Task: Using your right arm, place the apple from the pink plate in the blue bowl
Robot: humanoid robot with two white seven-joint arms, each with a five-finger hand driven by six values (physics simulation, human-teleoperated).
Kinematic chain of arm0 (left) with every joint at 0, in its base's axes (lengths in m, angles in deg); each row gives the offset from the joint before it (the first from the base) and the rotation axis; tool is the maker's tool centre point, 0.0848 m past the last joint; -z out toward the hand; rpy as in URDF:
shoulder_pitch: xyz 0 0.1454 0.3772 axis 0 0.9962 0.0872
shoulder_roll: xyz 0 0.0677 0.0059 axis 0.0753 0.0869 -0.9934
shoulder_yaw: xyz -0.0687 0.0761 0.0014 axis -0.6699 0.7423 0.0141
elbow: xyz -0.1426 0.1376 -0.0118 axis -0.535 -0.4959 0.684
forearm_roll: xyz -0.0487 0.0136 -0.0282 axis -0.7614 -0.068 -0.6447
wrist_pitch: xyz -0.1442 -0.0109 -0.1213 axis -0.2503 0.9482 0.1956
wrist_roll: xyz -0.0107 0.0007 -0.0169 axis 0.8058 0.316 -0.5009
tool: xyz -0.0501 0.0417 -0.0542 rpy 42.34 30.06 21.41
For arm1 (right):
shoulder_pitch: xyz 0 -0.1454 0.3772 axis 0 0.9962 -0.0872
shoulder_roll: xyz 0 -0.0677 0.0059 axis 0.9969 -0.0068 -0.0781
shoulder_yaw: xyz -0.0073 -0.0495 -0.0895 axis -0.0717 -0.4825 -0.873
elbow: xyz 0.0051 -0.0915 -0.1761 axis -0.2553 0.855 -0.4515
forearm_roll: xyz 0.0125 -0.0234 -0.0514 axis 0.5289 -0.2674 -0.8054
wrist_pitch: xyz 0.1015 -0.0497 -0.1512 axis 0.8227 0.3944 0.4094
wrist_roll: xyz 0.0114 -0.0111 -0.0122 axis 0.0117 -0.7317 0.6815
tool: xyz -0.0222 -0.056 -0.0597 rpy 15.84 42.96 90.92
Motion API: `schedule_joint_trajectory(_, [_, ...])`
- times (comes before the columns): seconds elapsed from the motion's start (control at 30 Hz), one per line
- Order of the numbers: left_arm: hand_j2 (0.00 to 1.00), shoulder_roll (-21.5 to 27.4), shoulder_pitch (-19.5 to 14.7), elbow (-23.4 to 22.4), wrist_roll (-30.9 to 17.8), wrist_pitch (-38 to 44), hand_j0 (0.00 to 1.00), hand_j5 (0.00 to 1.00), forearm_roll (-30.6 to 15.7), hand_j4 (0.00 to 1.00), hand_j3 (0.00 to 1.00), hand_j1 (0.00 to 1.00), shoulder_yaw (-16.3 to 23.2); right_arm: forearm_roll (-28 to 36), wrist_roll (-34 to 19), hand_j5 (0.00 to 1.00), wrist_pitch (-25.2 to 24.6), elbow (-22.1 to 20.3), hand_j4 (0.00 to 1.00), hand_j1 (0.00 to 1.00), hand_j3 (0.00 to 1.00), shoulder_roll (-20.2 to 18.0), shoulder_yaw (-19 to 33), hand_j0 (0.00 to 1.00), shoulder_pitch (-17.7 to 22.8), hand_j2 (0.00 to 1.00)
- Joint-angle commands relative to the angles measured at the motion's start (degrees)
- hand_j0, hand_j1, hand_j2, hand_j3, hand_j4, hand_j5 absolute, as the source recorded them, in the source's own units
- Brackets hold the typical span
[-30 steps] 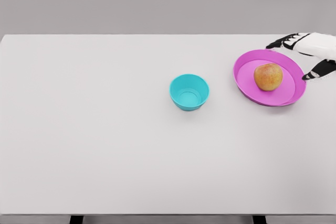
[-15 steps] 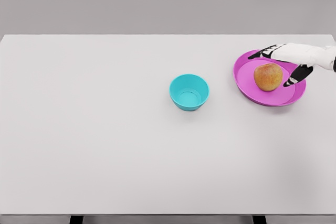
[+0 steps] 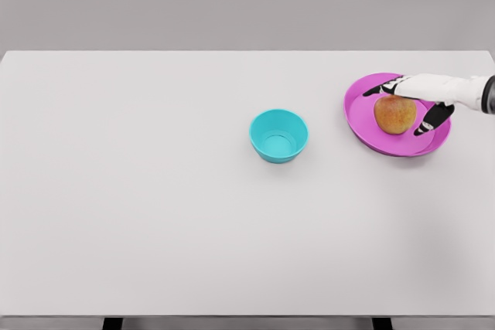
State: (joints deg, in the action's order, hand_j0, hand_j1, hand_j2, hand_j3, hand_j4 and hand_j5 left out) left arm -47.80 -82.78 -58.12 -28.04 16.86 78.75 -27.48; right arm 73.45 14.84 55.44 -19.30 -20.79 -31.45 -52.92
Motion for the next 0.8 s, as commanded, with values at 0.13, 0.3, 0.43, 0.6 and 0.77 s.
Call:
schedule_joint_trajectory(0.13, [1.0, 0.0, -0.1, 0.0, 0.0, 0.0, 1.0, 1.0, 0.0, 1.0, 1.0, 1.0, 0.0, -0.3, 0.0, 1.0, -0.1, 1.5, 1.0, 1.0, 1.0, 1.1, -0.4, 1.0, -0.3, 1.0])
schedule_joint_trajectory(0.3, [1.0, 0.0, -0.1, 0.0, 0.0, 0.0, 1.0, 1.0, 0.0, 1.0, 1.0, 1.0, 0.0, -0.6, 0.0, 1.0, -0.1, 4.2, 1.0, 1.0, 1.0, 2.2, -2.4, 1.0, -1.8, 1.0])
schedule_joint_trajectory(0.43, [1.0, 0.0, 0.0, 0.0, 0.0, 0.0, 1.0, 1.0, 0.0, 1.0, 1.0, 1.0, 0.0, -0.6, 0.0, 1.0, -0.1, 4.3, 1.0, 1.0, 1.0, 2.3, -2.5, 1.0, -1.8, 1.0])
schedule_joint_trajectory(0.6, [1.0, 0.0, -0.1, 0.0, 0.0, 0.0, 1.0, 1.0, 0.0, 1.0, 1.0, 1.0, 0.0, -0.6, 0.0, 1.0, -0.1, 5.6, 1.0, 1.0, 1.0, 2.6, -3.0, 1.0, -1.8, 1.0])
schedule_joint_trajectory(0.77, [1.0, 0.0, -0.1, 0.0, 0.0, 0.0, 1.0, 1.0, 0.0, 1.0, 1.0, 1.0, 0.0, -1.3, 0.0, 0.85, -0.1, 5.9, 0.85, 0.85, 0.85, 2.6, -3.0, 0.85, -1.8, 0.85])
